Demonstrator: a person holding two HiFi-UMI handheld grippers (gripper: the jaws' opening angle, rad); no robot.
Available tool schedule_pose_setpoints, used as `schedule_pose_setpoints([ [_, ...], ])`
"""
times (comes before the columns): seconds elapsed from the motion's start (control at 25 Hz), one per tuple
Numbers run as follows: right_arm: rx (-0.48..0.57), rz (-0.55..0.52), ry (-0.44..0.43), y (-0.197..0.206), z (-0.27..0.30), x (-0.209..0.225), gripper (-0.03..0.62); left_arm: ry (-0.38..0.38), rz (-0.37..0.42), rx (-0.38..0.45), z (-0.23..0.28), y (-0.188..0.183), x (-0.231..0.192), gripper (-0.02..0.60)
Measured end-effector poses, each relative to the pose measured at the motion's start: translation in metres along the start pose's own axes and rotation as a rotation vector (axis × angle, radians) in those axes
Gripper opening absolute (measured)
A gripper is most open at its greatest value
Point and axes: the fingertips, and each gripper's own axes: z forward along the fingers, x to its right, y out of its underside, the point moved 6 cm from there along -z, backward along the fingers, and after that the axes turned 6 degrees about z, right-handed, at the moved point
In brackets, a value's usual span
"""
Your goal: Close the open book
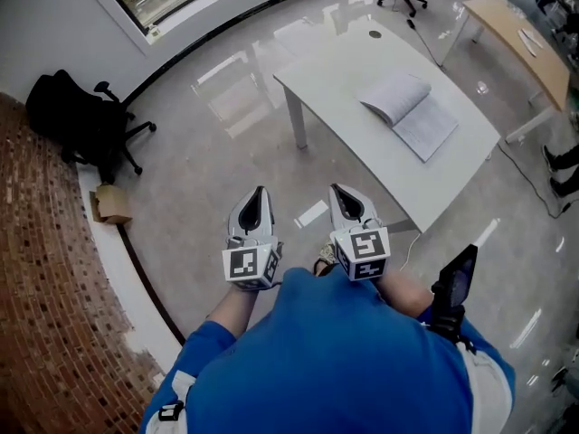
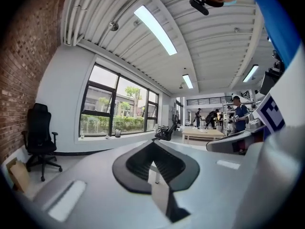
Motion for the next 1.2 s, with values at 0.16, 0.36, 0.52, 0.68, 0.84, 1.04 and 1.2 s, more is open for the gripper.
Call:
schedule_pose_setpoints([
  [0.16, 0.018, 0.050, 0.074, -0.013, 0.018, 0.045, 0.003, 0.103, 0.016, -0.009, 0.064, -0.011, 0.019, 0.008],
  [0.36, 0.046, 0.076, 0.163, -0.015, 0.023, 0.080, 0.003, 0.214, 0.042, -0.006, 0.115, -0.012, 0.040, 0.008],
  [0.52, 0.064, 0.110, 0.260, -0.016, 0.022, 0.099, 0.003, 0.302, 0.046, -0.023, 0.145, -0.009, 0.048, 0.008],
  [0.68, 0.078, 0.129, 0.350, -0.017, 0.020, 0.120, 0.003, 0.387, 0.047, -0.023, 0.181, -0.008, 0.060, 0.008],
  [0.84, 0.081, 0.158, 0.458, -0.018, 0.021, 0.137, 0.003, 0.488, 0.044, -0.021, 0.217, -0.008, 0.072, 0.008],
  [1.04, 0.099, 0.191, 0.615, -0.028, 0.031, 0.155, 0.003, 0.643, 0.049, -0.017, 0.269, -0.007, 0.083, 0.008],
  [1.2, 0.103, 0.195, 0.715, -0.041, 0.046, 0.160, 0.003, 0.753, 0.052, -0.008, 0.308, -0.011, 0.085, 0.008],
])
